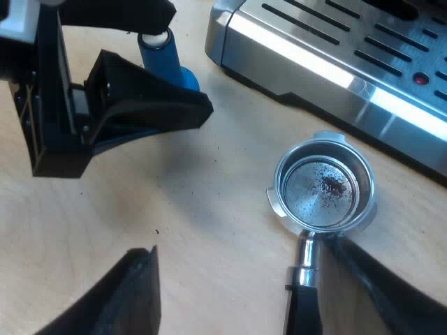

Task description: Grind coffee beans and then tamp

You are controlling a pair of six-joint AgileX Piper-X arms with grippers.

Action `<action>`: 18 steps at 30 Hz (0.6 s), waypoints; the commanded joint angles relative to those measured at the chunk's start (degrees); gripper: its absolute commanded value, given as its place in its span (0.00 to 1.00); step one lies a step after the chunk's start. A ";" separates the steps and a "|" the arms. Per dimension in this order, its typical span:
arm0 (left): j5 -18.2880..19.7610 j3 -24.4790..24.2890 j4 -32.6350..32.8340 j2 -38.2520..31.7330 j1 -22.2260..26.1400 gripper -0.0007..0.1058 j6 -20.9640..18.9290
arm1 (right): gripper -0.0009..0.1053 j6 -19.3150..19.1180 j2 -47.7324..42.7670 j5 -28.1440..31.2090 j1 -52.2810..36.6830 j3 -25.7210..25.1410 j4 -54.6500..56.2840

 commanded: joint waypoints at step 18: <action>-2.87 -0.01 3.37 -16.26 -0.21 0.83 0.12 | 0.50 -0.26 -0.24 0.39 0.11 -0.40 0.22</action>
